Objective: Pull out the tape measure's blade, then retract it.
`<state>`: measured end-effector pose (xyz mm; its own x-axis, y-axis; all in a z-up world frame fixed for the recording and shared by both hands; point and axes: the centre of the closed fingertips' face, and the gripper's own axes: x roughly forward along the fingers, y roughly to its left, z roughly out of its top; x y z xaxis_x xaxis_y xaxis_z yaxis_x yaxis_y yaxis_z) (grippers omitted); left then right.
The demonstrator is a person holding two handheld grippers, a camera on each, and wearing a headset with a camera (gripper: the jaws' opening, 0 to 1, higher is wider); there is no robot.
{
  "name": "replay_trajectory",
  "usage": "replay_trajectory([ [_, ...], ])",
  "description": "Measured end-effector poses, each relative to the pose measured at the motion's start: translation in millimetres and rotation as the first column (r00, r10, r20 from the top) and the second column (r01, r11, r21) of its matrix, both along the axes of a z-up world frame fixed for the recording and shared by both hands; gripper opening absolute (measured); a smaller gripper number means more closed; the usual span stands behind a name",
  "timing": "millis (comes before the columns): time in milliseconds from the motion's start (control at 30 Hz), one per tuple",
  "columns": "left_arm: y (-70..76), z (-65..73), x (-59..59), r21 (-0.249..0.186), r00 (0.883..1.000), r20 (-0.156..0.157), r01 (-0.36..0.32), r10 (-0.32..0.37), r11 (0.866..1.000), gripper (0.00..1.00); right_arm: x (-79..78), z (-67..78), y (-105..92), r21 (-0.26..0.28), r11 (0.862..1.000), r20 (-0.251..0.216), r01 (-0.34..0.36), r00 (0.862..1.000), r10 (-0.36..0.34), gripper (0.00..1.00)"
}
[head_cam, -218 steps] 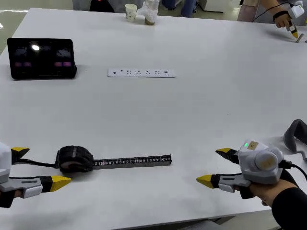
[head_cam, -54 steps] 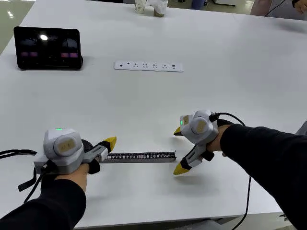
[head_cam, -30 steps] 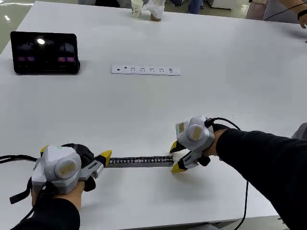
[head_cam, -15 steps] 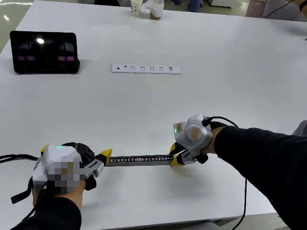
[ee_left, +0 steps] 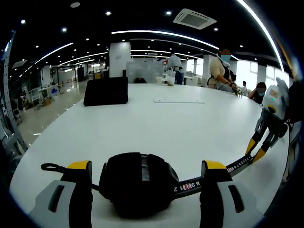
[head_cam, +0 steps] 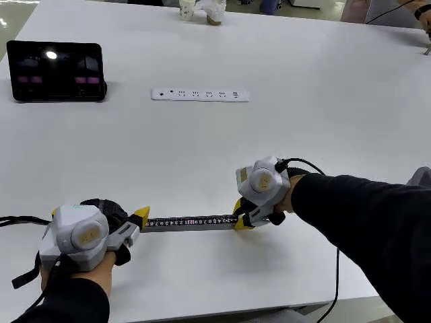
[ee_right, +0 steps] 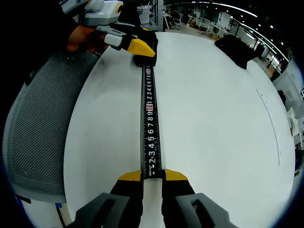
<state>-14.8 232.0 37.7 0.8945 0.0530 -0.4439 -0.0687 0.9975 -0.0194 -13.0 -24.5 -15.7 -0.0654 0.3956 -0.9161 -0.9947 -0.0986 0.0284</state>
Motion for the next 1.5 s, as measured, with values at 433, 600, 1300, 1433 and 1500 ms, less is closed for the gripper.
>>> replay_trajectory([
  [433, 7.6, -6.5, -1.8, 0.011, 1.000, -0.011, -0.015, 0.015, 1.000, 0.70, 1.2, -0.8, 1.4, -0.056, 0.998, 0.000, 0.024, 1.000, -0.024, 0.11],
  [600, 12.7, -7.8, -4.8, 0.003, 0.999, -0.029, -0.027, 0.027, 1.000, 0.66, 0.2, -1.0, 1.4, -0.076, 0.997, -0.002, 0.031, 1.000, -0.031, 0.11],
  [1300, 9.1, -12.3, -4.6, 0.038, 0.996, -0.086, 0.005, -0.001, 0.999, 0.63, 1.6, -1.0, 3.4, -0.061, 0.993, -0.021, 0.097, 0.995, -0.099, 0.11],
  [1433, 8.8, -13.0, -4.3, 0.038, 0.996, -0.090, 0.007, -0.003, 0.999, 0.63, 0.2, -2.3, 5.9, -0.089, 0.994, 0.000, 0.065, 0.998, -0.065, 0.11],
  [1500, 8.6, -13.0, -4.0, 0.039, 0.996, -0.090, 0.009, -0.005, 0.999, 0.63, 0.9, -2.6, 6.7, -0.098, 0.993, -0.001, 0.066, 0.998, -0.066, 0.11],
])
